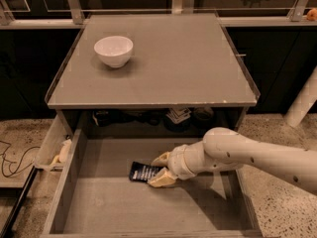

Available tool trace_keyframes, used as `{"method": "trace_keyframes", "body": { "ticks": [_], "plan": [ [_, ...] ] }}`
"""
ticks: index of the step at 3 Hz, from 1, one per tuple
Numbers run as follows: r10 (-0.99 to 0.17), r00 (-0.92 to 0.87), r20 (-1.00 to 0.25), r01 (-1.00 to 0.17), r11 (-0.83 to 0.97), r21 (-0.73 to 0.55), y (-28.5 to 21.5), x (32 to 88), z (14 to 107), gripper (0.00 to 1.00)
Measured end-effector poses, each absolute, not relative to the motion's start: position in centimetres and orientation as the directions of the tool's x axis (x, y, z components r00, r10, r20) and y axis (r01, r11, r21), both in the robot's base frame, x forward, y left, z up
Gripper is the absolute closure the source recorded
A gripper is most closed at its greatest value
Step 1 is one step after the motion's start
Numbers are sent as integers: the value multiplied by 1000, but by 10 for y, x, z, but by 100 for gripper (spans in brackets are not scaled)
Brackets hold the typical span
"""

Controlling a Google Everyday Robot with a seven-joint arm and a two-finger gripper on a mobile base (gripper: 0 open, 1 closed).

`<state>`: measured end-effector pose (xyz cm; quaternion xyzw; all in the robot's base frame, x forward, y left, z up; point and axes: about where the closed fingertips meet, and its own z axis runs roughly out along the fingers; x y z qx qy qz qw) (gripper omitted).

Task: Pick rxbar blueberry from top drawer and place on counter

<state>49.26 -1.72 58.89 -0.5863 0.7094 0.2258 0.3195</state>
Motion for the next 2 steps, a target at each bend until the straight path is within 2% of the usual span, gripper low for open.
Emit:
{"method": "trace_keyframes", "body": {
  "ticks": [2],
  "plan": [
    [-697,-117,-707,-976,212,-47,-21,488,594,100]
  ]
}}
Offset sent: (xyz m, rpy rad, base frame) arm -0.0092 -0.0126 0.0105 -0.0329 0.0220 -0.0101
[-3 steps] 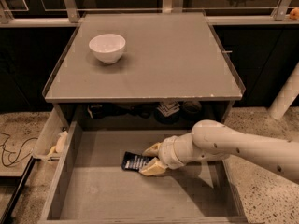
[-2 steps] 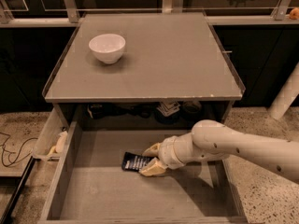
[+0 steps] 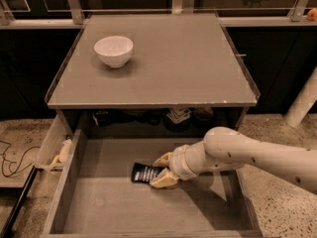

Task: Pick rxbar blueberry from top drawer and place on counter

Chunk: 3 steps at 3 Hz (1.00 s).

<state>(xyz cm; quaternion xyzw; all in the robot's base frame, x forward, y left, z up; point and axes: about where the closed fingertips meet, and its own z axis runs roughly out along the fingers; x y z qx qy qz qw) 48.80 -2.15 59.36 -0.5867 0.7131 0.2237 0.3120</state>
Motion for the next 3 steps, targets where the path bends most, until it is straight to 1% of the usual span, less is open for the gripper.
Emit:
{"method": "trace_keyframes", "body": {
  "ticks": [1,2,3],
  "plan": [
    [-673,-125,-729,-975,218,-33,-30,483,620,100],
    [-634,-102,-767,-975,216,-49,-41,476,668,100],
    [-630,-61,-774,-973,210,-94,-60,469,727,100]
  ]
}}
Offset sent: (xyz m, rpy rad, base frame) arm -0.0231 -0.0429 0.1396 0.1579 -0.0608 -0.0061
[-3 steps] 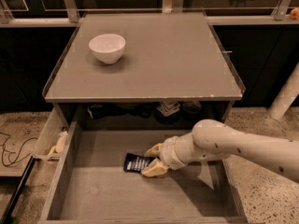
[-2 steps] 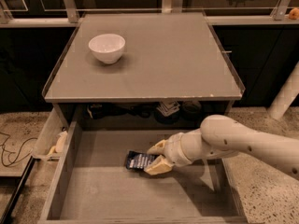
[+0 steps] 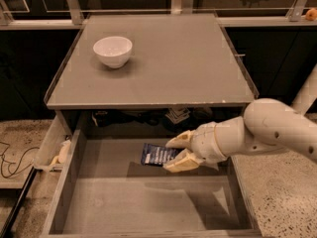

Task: Pick rxbar blueberry from top drawer and place on counter

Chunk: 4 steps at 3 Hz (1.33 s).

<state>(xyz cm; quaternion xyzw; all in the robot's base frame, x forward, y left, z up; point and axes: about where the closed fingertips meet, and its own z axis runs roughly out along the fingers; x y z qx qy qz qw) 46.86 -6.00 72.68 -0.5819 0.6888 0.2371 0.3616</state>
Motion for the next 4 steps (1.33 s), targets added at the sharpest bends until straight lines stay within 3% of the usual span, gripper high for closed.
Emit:
{"method": "trace_keyframes", "body": {
  "ticks": [2,4],
  "plan": [
    [-725,20,-688,-917,261,-301,-124,486,884,100],
    [-743,26,-668,-899,275,-341,-131,509,892,100]
  ]
}}
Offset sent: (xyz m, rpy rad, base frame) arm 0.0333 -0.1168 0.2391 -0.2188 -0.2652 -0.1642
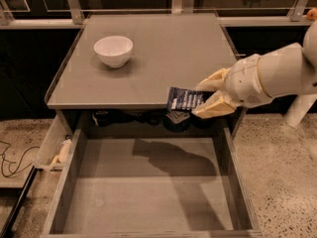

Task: Pick rxbar blueberry from top drawer and place on counter

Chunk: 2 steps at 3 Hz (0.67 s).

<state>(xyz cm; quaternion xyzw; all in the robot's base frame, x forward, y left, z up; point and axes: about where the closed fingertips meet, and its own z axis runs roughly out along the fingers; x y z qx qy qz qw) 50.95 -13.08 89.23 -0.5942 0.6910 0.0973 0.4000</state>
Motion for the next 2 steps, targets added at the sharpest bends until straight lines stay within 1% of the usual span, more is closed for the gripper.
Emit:
{"method": "trace_keyframes", "body": {
  "ticks": [1,2],
  "plan": [
    [-746,28,-665,-873,306,-380,-145,551,910,100],
    [-707,11,-707,-857,357,-371,-153,597,925,100]
  ]
}}
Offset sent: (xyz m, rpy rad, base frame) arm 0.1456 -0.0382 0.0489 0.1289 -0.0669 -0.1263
